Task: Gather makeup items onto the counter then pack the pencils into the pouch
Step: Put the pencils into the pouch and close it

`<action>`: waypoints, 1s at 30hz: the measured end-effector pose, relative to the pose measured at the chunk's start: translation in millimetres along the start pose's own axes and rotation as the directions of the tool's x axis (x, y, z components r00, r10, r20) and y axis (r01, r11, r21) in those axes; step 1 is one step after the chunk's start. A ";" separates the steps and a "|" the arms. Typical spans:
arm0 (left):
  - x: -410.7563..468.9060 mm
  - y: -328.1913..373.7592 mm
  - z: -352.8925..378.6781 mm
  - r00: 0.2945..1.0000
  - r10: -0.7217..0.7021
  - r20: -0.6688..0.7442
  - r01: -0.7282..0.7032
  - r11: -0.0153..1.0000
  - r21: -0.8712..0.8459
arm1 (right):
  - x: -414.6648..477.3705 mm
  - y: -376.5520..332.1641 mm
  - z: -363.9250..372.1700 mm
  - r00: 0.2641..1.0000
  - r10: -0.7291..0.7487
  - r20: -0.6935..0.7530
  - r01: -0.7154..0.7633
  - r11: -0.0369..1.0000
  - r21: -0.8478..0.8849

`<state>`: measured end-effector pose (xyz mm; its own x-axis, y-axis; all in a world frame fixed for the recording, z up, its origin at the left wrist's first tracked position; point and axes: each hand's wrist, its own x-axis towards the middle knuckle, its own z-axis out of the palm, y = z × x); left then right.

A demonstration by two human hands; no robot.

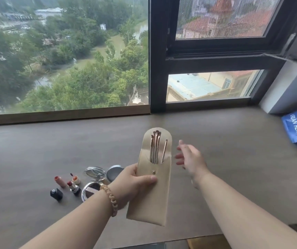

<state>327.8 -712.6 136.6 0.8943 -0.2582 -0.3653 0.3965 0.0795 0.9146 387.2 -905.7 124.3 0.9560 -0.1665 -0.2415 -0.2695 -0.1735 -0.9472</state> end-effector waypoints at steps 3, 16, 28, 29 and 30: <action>10.7 -23.0 3.9 0.994 -0.038 -0.100 0.042 0.998 0.047 | -19.4 25.7 10.0 0.899 0.185 0.397 -0.236 0.968 0.085; 41.6 -93.0 3.4 0.919 -0.147 -0.366 0.324 0.811 0.487 | -4.9 96.3 22.5 0.951 0.253 0.179 -0.216 0.955 -0.203; 64.2 -96.7 31.7 0.887 -0.045 -0.459 0.393 0.594 0.702 | 14.1 105.6 15.1 0.991 0.116 0.072 -0.053 0.811 -0.582; 64.7 -98.6 31.4 0.883 -0.042 -0.467 0.402 0.580 0.709 | 15.1 107.0 16.4 0.991 0.114 0.070 -0.049 0.799 -0.599; 65.0 -100.2 30.9 0.878 -0.037 -0.477 0.411 0.566 0.714 | 15.5 107.6 18.6 0.991 0.114 0.070 -0.048 0.788 -0.614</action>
<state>339.8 -767.1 26.6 0.8697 0.2296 -0.4370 0.4447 -0.7487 0.4915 375.2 -908.9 14.7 0.9247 -0.1169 -0.3624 -0.3288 -0.7250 -0.6052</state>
